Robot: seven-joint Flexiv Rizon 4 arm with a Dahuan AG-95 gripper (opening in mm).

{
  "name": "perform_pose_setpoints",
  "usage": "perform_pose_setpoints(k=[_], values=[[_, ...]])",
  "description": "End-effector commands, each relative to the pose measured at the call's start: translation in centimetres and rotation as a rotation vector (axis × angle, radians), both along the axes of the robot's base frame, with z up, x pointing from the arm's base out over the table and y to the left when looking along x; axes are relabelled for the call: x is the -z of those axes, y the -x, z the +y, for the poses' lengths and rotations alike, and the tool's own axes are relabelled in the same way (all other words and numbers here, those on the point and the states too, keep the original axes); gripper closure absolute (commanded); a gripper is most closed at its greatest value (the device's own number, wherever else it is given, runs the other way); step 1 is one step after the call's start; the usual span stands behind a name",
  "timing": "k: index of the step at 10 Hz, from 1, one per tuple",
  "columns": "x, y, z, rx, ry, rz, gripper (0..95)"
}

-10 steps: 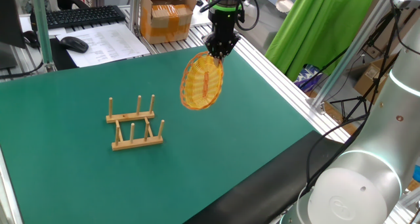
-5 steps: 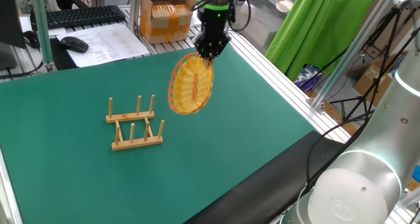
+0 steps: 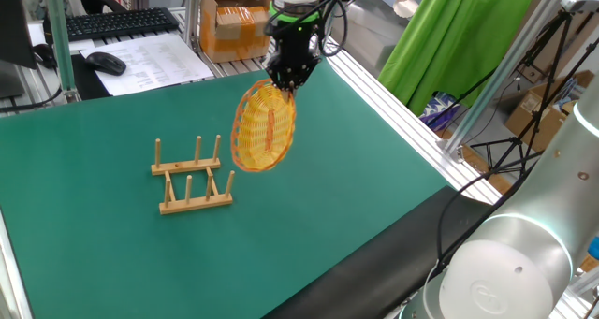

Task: Put the dish on the dish rack

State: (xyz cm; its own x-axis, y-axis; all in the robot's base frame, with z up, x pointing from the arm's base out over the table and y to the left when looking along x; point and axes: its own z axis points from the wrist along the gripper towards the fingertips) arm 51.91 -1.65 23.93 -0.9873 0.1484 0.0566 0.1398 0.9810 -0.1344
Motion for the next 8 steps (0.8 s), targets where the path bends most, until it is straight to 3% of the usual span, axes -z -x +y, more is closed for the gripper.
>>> perform_pose_setpoints(k=[1, 8], values=[[0.1, 0.0, 0.8, 0.018, 0.001, -0.008, 95.0], [0.5, 0.6, 3.2, 0.071, 0.004, -0.041, 95.0]])
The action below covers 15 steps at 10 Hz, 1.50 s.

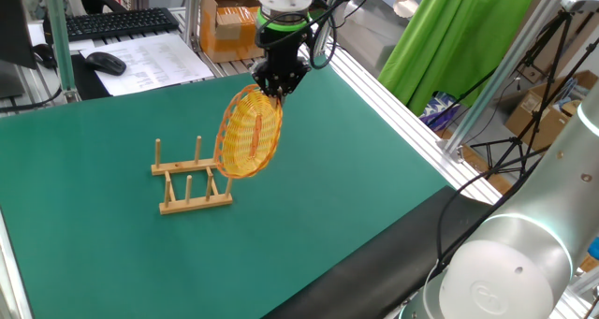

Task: Put the dish on the dish rack

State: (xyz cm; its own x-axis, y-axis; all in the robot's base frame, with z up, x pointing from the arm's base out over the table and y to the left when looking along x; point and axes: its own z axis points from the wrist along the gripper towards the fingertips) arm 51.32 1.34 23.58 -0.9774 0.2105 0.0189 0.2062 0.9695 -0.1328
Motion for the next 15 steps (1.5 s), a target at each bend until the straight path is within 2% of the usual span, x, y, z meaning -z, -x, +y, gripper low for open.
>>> perform_pose_setpoints(k=[1, 4, 6, 8, 10, 15], values=[[0.3, -0.1, 0.4, 0.017, -0.003, -0.006, 95.0], [1.1, -0.1, 1.1, 0.044, -0.024, -0.005, 95.0], [1.6, -0.1, 1.7, 0.048, -0.026, -0.005, 95.0], [1.6, -0.1, 1.7, 0.051, -0.029, 0.003, 95.0], [1.6, -0.1, 1.7, 0.06, -0.026, -0.002, 95.0], [1.6, -0.1, 1.7, 0.071, -0.049, 0.013, 95.0]])
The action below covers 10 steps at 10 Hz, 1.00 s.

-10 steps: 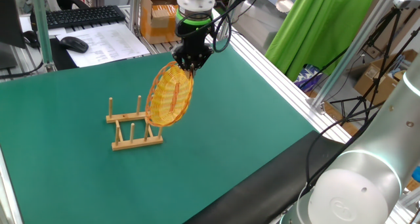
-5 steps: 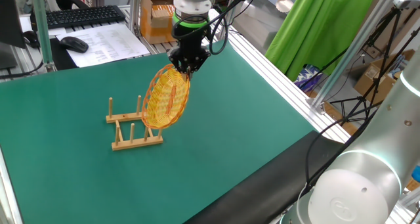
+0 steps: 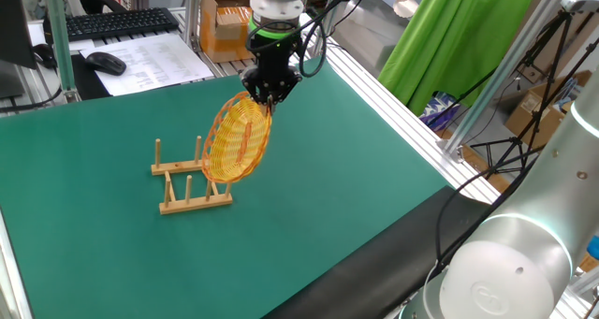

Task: Put the dish on the dish rack

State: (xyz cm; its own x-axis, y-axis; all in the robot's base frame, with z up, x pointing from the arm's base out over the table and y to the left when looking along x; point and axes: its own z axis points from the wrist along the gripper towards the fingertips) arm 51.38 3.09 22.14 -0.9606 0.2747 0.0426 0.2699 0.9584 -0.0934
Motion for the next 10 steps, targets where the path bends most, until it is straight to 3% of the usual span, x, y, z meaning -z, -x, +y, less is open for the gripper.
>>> perform_pose_setpoints(k=[1, 6, 10], values=[[0.12, -0.07, -0.05, 0.005, -0.009, 0.001, 95.0], [0.12, -0.07, -0.05, 0.012, -0.008, 0.001, 95.0], [0.12, -0.07, -0.05, 0.03, -0.027, -0.002, 95.0]])
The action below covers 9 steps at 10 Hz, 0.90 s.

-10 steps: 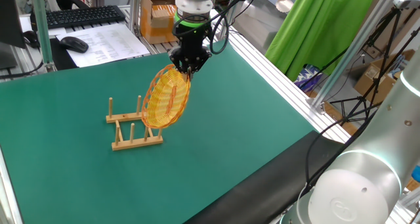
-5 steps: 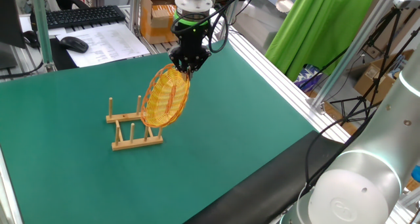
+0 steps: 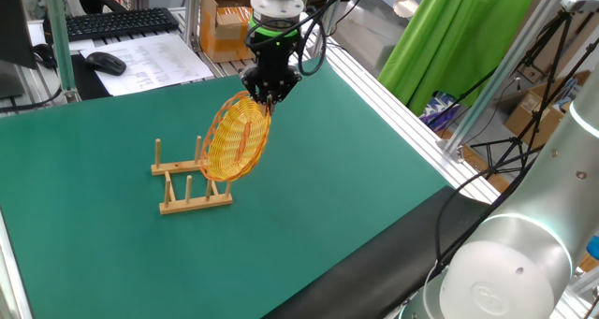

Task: Put the dish on the dish rack

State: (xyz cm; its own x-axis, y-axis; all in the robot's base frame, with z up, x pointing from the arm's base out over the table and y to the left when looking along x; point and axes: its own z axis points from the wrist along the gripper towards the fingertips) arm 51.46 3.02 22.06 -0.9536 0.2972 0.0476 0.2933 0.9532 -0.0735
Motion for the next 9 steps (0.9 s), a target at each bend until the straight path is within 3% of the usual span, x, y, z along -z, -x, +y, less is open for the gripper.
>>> perform_pose_setpoints(k=[1, 3, 5, 7, 8, 9], values=[[0.04, 0.02, 0.02, 0.019, -0.02, -0.001, 95.0], [0.04, 0.02, 0.02, 0.082, -0.065, -0.017, 95.0], [0.04, 0.02, 0.02, 0.102, -0.067, -0.021, 95.0], [0.04, 0.02, 0.02, 0.136, -0.123, -0.02, 95.0], [0.04, 0.02, 0.02, 0.135, -0.131, -0.016, 95.0], [0.04, 0.02, 0.02, 0.197, -0.198, -0.005, 95.0]])
